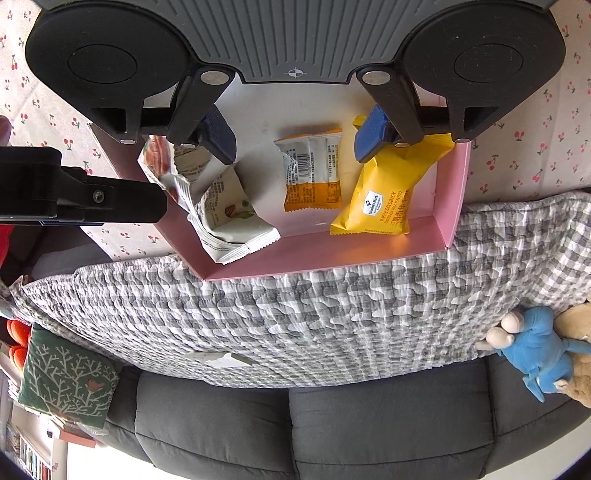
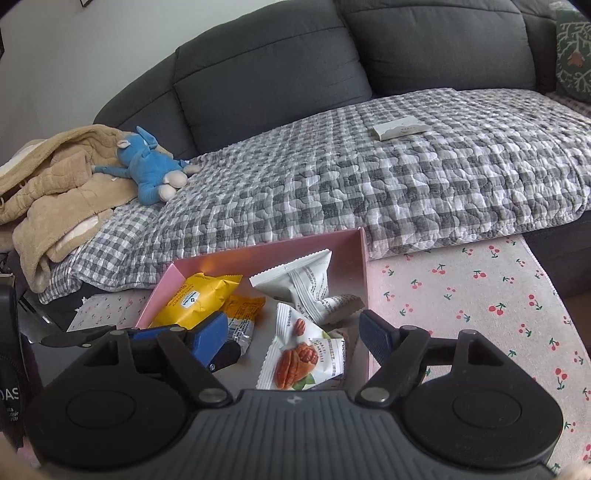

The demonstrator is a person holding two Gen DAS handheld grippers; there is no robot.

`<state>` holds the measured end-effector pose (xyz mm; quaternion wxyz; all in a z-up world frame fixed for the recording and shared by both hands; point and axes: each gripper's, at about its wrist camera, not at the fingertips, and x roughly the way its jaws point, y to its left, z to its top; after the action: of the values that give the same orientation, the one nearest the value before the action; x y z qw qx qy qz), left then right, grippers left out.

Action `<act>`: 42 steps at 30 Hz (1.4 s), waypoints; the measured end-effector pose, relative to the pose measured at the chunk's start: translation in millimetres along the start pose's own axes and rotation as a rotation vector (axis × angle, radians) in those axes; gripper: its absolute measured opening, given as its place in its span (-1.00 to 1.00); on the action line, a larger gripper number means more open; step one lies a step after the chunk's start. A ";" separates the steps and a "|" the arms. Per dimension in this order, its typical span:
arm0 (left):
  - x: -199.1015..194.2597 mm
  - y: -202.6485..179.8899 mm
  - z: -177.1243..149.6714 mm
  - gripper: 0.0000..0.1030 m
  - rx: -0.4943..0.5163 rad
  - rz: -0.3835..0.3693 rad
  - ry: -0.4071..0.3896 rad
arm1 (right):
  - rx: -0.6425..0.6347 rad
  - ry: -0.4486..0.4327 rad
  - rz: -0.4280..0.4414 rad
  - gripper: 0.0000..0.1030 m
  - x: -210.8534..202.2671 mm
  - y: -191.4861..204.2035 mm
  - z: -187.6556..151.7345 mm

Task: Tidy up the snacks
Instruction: 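Withdraw both tools from the box toward the remaining snacks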

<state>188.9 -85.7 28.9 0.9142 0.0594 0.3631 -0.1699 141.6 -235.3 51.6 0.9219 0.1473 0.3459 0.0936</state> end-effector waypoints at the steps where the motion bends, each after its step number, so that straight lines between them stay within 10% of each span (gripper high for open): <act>1: -4.0 -0.4 -1.5 0.45 0.001 -0.002 0.000 | -0.005 -0.001 -0.003 0.52 -3.3 1.9 -0.1; 42: -128.5 34.9 -111.8 0.88 -0.010 -0.030 -0.030 | -0.251 -0.014 -0.085 0.99 -68.7 71.5 -80.5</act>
<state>42.1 7.2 34.8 0.9172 0.0471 0.3510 -0.1826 32.0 -170.4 59.8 0.9385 0.0167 0.3311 0.0960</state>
